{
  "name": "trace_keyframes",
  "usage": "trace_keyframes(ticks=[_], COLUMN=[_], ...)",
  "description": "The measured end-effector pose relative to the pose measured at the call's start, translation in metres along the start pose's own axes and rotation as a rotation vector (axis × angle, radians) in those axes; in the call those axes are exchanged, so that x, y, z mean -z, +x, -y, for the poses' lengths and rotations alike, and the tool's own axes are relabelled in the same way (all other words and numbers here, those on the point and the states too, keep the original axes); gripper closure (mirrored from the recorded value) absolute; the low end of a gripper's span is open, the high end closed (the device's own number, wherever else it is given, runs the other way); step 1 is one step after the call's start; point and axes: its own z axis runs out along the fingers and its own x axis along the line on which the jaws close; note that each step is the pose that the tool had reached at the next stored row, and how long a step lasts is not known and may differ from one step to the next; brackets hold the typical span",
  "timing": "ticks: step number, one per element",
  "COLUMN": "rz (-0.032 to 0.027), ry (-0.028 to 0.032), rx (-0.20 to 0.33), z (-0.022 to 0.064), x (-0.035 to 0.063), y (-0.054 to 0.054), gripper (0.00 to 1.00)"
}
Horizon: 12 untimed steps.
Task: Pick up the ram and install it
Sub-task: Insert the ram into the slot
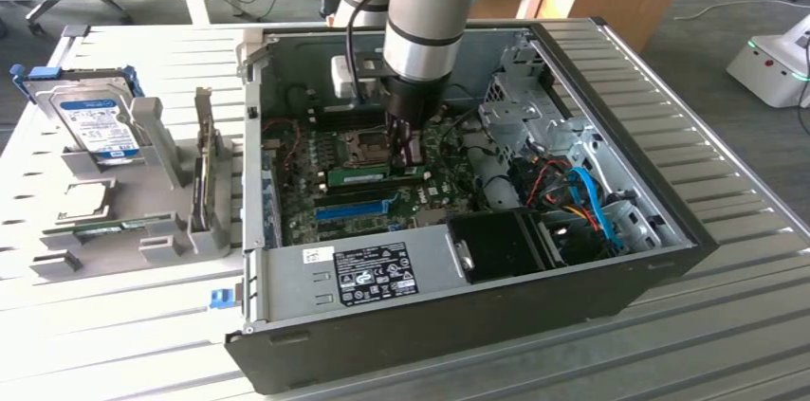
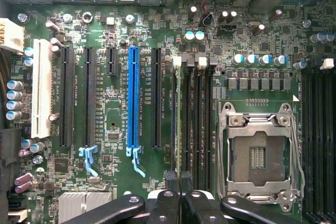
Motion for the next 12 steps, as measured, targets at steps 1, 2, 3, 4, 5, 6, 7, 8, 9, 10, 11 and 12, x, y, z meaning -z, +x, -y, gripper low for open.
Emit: trace_keyframes(ticks=[1, 2, 3, 4, 5, 6, 7, 8, 9, 10, 11, 12], rz=[-0.0001, -0.0002, -0.0002, -0.0003, -0.0002, -0.0002, -0.0002, -0.0002, -0.0002, -0.0002, -0.0002, -0.0003], ry=[0.0001, 0.0001, 0.0002, 0.0002, 0.0003, 0.0004, 0.0006, 0.0007, 0.0009, 0.0011, 0.0012, 0.0012], rx=[0.000, 0.000, 0.000, 0.000, 0.000, 0.000, 0.000, 0.000, 0.000, 0.000, 0.000, 0.000], z=[0.0000, 0.0000, 0.0000, 0.0000, 0.0001, 0.0001, 0.0001, 0.0001, 0.0001, 0.0002, 0.0002, 0.0002], x=[-0.0004, -0.0007, -0.0012, -0.0015, -0.0020, -0.0025, -0.0030, -0.0036, -0.0042, -0.0048, -0.0052, -0.0051], y=[0.0000, 0.0000, 0.0001, 0.0001, 0.0001, 0.0001, 0.0001, 0.0001, 0.0001, 0.0001, 0.0002, 0.0002], gripper=[0.88, 0.88, 0.88, 0.88, 0.88, 0.88, 0.88, 0.88, 0.88, 0.88, 0.88, 0.88])
